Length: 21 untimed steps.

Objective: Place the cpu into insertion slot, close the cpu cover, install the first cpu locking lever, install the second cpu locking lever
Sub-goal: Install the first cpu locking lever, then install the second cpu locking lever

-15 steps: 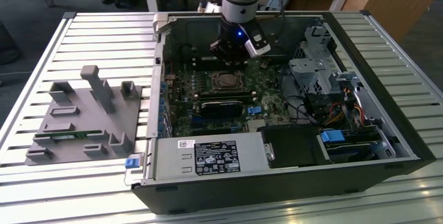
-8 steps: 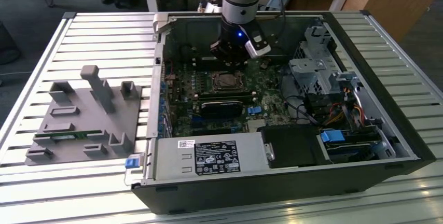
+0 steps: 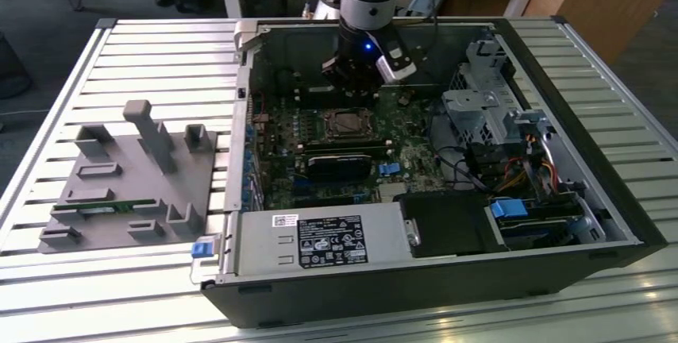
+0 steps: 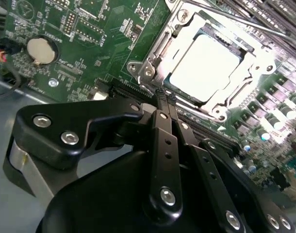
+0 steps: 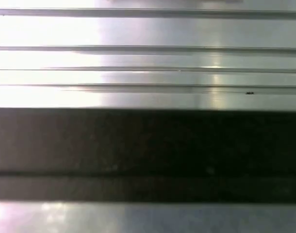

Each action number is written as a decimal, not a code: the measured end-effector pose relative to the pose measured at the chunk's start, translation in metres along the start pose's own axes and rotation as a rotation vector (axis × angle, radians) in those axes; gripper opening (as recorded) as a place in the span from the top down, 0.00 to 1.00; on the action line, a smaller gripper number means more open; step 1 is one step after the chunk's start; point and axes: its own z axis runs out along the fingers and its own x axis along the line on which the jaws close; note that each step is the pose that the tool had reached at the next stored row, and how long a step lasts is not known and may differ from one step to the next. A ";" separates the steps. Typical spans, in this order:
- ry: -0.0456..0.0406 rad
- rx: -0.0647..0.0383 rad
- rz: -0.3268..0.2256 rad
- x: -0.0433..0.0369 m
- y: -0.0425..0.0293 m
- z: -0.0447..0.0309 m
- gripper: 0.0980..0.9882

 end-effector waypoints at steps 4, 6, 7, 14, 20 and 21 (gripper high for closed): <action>0.0001 0.000 0.000 0.0000 -0.0009 -0.0025 0.98; 0.0001 0.000 0.000 0.0000 -0.0017 -0.0026 0.98; 0.0001 0.000 0.000 0.0000 -0.0019 -0.0026 0.98; 0.0001 0.000 0.000 0.0000 -0.0037 -0.0027 0.98; 0.0002 0.000 0.000 -0.0001 -0.0053 -0.0028 0.98; 0.0002 0.000 0.000 -0.0001 -0.0057 -0.0028 0.98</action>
